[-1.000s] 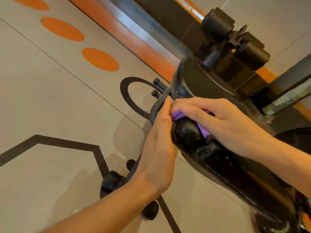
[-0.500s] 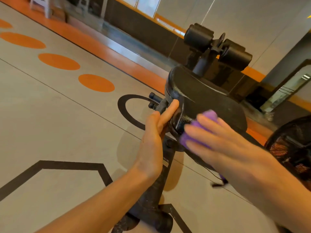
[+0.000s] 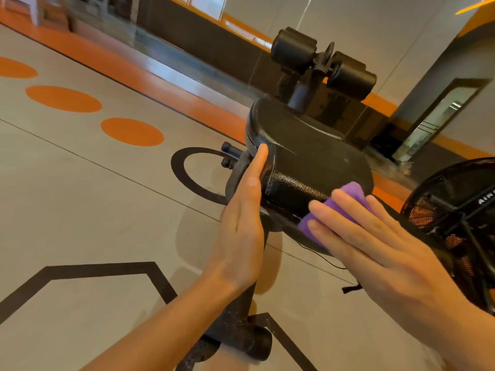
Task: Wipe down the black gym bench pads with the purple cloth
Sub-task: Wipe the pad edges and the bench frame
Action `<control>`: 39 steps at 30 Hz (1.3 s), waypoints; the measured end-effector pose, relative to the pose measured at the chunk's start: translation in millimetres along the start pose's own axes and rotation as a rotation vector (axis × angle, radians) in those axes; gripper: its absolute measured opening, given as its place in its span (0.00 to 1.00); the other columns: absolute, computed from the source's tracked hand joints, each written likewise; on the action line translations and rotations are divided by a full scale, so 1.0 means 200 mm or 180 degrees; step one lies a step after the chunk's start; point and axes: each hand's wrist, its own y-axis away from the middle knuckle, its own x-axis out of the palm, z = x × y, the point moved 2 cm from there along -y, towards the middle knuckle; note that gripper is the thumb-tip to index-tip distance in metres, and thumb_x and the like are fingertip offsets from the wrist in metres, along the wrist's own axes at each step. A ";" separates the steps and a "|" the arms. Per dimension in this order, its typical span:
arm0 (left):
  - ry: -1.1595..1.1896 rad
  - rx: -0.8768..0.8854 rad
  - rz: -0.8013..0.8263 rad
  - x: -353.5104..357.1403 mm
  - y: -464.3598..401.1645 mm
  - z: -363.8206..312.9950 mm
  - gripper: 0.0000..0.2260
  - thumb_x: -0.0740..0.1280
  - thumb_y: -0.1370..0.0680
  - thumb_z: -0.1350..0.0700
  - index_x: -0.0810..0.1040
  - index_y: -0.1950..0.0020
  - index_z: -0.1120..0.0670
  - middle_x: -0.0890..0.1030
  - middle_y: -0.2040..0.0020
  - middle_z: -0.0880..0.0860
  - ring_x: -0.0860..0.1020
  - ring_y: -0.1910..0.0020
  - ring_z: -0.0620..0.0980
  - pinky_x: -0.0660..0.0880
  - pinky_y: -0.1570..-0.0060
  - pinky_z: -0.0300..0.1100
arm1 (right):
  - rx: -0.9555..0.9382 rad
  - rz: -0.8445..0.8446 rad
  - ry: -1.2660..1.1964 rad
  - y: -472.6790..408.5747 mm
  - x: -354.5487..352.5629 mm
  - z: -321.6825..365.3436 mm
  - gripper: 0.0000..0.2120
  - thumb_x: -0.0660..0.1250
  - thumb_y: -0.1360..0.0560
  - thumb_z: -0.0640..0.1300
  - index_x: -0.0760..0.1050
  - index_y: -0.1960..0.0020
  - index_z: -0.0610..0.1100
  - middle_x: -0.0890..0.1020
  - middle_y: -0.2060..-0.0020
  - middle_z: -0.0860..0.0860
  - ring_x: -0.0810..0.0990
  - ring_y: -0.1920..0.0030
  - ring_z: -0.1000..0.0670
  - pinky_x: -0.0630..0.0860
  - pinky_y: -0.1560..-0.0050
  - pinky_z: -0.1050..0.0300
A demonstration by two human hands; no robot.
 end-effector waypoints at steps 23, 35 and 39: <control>-0.2562 0.1711 0.0167 -0.02 -0.11 -0.06 0.21 0.43 0.16 0.50 0.57 0.24 0.54 0.62 0.23 0.51 0.53 0.21 0.47 0.46 0.22 0.42 | 0.0650 0.0000 0.0887 0.38 0.10 -0.01 0.25 0.42 0.18 0.33 0.49 0.22 0.43 0.53 0.23 0.49 0.52 0.23 0.44 0.47 0.23 0.47; -0.3996 0.2332 0.0464 0.08 -0.02 -0.13 0.21 0.46 0.16 0.54 0.65 0.26 0.59 0.65 0.25 0.55 0.56 0.22 0.54 0.42 0.22 0.48 | 0.1274 -0.0501 0.0845 0.52 0.16 -0.01 0.23 0.47 0.16 0.36 0.50 0.22 0.42 0.55 0.23 0.48 0.51 0.22 0.46 0.47 0.23 0.48; -0.4072 0.2391 0.0470 0.08 -0.04 -0.13 0.21 0.47 0.16 0.55 0.63 0.25 0.60 0.65 0.25 0.57 0.57 0.23 0.56 0.43 0.22 0.50 | 0.1075 -0.1084 0.0411 0.13 0.17 0.11 0.19 0.53 0.16 0.40 0.59 0.26 0.43 0.62 0.27 0.47 0.60 0.25 0.46 0.55 0.24 0.49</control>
